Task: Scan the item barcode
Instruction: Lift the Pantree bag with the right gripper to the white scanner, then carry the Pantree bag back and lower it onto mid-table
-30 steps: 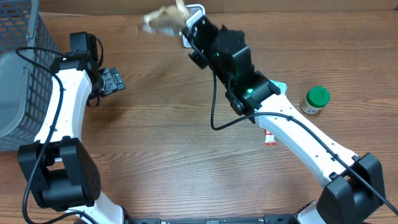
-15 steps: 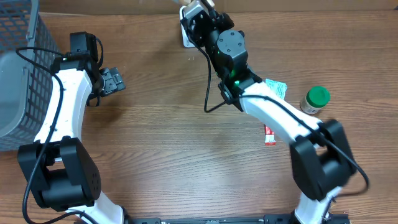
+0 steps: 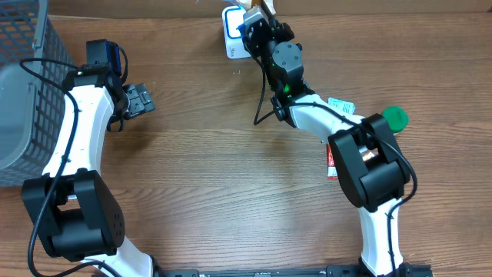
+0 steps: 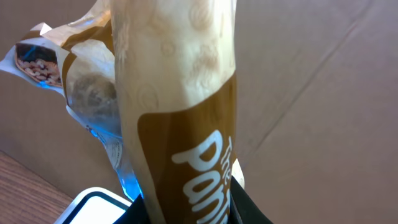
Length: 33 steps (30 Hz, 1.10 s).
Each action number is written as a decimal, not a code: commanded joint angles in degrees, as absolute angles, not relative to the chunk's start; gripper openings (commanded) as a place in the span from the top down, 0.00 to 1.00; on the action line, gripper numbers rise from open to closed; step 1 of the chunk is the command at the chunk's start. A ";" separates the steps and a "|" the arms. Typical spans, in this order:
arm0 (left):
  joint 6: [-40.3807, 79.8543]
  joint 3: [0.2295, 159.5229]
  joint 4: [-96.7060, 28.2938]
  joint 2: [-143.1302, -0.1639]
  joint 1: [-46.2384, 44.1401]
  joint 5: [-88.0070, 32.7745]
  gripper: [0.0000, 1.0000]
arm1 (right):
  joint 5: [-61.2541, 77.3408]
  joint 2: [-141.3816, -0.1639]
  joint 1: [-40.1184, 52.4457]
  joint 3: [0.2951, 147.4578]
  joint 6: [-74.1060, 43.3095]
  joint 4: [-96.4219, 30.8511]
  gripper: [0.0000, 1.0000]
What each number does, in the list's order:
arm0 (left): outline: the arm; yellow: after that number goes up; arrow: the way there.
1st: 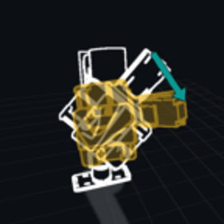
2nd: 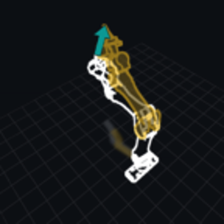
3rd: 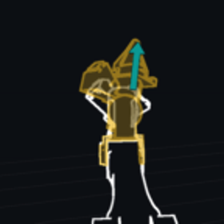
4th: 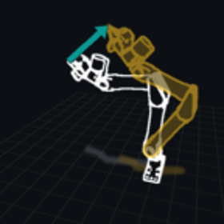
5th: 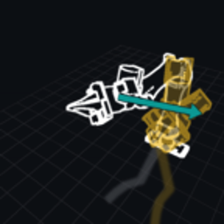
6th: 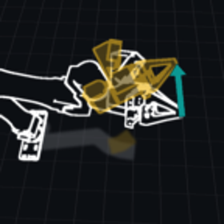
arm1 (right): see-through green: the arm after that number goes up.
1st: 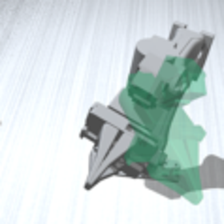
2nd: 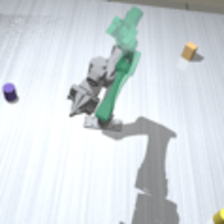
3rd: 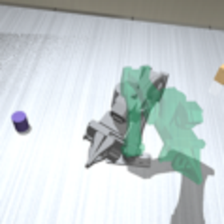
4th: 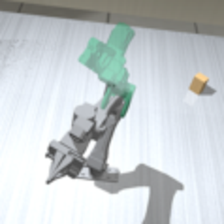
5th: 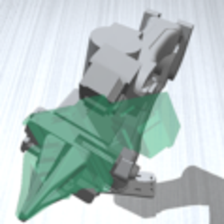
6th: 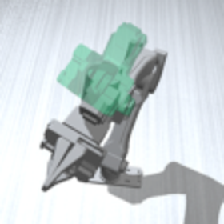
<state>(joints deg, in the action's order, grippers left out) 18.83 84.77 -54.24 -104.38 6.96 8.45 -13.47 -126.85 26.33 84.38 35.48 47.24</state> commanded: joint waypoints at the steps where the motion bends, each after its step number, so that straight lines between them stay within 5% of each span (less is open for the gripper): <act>1: 17.54 84.66 -54.13 -104.49 7.11 8.99 0.00 | -13.30 -130.21 26.24 90.06 34.30 46.44 0.96; 33: 17.54 84.66 -54.13 -104.49 7.11 8.99 0.00 | -13.23 -135.76 27.27 93.84 25.26 25.19 0.96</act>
